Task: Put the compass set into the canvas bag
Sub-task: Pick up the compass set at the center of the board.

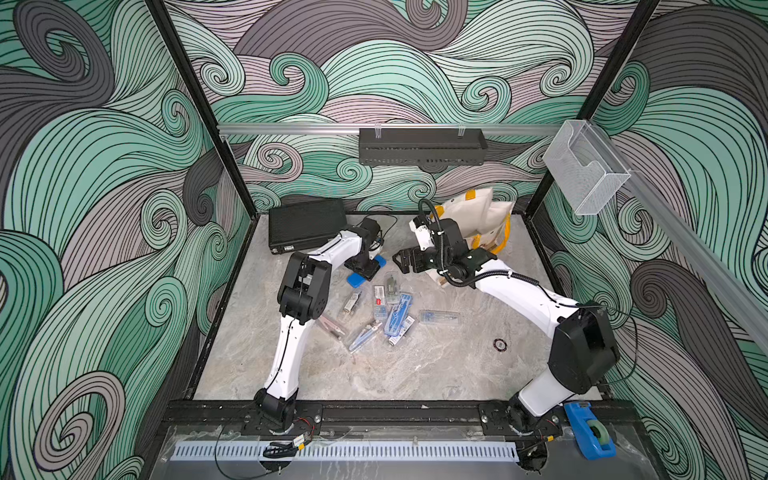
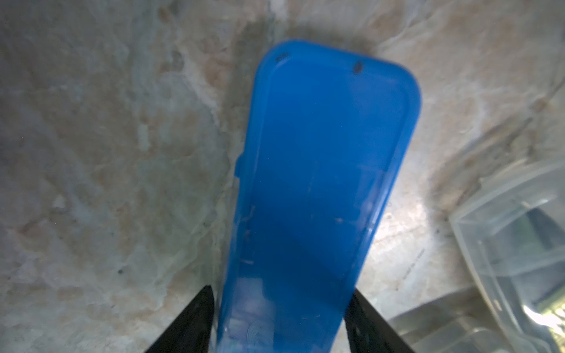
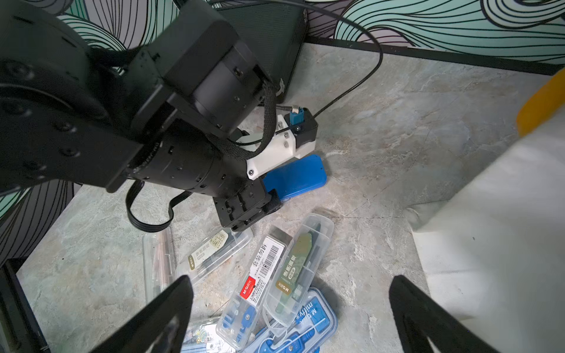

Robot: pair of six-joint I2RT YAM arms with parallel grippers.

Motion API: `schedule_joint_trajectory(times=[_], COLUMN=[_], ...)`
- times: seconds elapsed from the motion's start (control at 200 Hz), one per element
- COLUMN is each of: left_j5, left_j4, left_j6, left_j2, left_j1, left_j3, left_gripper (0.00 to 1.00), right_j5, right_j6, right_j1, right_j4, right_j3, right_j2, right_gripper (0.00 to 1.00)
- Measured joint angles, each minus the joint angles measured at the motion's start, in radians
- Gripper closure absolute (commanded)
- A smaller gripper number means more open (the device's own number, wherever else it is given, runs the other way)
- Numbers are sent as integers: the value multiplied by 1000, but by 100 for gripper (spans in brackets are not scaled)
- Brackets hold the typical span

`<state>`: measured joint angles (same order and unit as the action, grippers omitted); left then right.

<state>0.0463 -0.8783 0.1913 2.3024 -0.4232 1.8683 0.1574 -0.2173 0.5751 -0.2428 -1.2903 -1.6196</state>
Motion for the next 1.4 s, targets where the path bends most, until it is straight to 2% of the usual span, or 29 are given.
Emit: schedule_joint_trajectory(times=[0.09,0.27,0.481,0.831,1.402], left_j5=[4,9,10,8,-31], left_j4=[-8,-11,16,136,249], left_j6=[1,2,-1,-24,-50], left_j2=[5,8,-3,-74,-167], left_j1=[-1,-5,-5,-5,-5], left_j3=[8,14,-10,-137,-241], left_gripper=[41,43,43,43,45], right_j5=[-1,-2,-2,-10,72], right_j6=[0,-3,-4,-6,-65], right_j1=[0,0,0,0,-13], right_j4=[9,21,22,0,-24], right_j3=[3,12,16,12,-11], right_j2=[10,13,13,-8,-116], right_gripper=[0,0,0,0,0])
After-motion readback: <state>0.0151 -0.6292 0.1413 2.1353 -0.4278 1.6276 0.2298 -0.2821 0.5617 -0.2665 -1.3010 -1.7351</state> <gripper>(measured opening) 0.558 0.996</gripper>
